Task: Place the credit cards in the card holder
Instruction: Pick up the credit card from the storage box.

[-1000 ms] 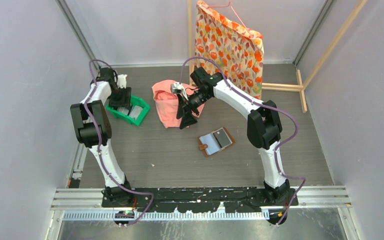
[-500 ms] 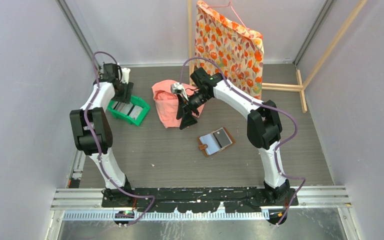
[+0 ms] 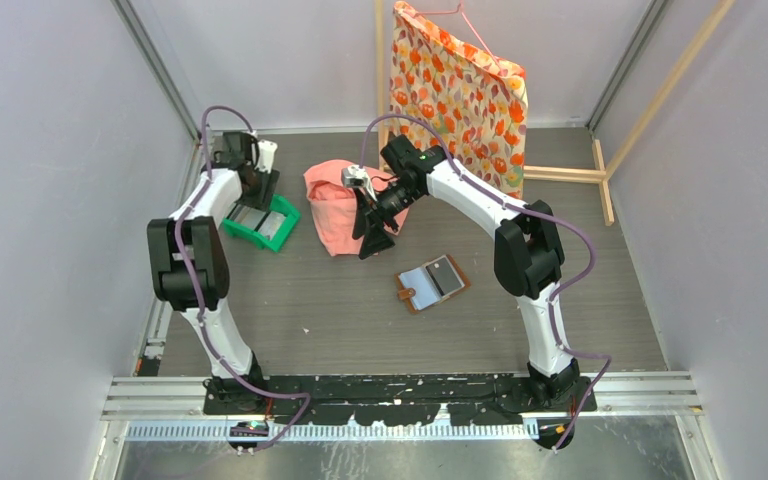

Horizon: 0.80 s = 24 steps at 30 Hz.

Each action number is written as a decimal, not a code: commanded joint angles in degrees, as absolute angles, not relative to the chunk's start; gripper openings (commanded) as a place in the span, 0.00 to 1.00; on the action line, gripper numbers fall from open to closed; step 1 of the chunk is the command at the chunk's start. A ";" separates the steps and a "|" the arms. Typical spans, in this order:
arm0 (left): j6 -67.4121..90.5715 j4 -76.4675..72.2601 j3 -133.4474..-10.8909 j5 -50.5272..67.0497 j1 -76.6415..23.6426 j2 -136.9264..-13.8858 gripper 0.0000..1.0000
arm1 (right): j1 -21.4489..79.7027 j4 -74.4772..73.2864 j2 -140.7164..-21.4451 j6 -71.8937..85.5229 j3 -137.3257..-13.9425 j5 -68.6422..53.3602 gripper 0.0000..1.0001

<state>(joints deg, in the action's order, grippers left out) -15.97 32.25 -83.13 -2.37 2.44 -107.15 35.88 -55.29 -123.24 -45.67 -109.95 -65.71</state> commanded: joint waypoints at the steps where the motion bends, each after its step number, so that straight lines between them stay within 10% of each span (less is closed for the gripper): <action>1: -17.39 30.17 -83.87 -2.90 2.70 -109.45 0.56 | 35.75 -54.40 -119.79 -45.35 -109.86 -67.50 0.74; 11: -18.30 28.32 -83.87 -10.84 1.39 -113.36 0.53 | 35.71 -54.45 -119.80 -45.53 -109.41 -67.63 0.74; 24: -19.10 26.62 -82.54 -14.85 1.01 -112.26 0.14 | 35.69 -54.85 -119.60 -45.96 -109.42 -67.85 0.74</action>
